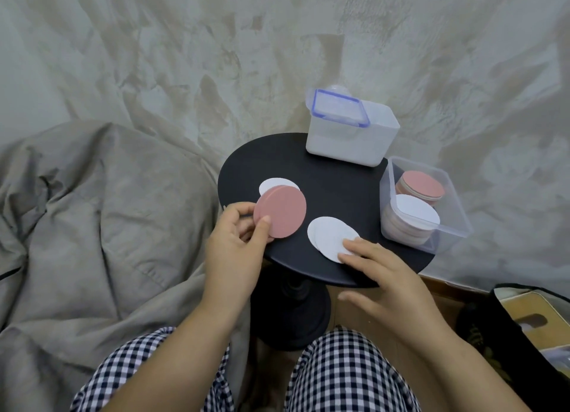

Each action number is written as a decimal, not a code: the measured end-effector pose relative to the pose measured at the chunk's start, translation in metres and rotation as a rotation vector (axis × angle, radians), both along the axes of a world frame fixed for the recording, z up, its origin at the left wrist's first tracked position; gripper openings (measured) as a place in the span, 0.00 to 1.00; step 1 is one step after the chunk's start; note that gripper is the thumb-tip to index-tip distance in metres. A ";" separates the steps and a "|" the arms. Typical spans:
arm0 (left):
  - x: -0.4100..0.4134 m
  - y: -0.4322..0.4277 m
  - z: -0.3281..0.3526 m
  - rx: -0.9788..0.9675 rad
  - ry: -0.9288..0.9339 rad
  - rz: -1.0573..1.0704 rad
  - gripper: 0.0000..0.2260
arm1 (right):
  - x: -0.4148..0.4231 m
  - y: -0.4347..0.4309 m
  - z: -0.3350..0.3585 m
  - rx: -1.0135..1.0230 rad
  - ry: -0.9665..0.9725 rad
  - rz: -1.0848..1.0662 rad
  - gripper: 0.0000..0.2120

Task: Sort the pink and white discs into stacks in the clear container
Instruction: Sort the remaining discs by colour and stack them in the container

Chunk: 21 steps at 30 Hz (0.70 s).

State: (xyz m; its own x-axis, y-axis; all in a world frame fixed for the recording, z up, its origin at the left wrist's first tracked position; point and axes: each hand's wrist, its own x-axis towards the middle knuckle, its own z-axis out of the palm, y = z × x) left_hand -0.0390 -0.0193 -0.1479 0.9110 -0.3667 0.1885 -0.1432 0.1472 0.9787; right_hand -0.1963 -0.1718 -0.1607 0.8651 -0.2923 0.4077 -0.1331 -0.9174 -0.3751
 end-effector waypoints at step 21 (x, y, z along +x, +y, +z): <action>-0.010 -0.018 0.016 -0.010 0.047 -0.147 0.04 | 0.026 -0.005 0.038 0.569 -0.394 -0.250 0.09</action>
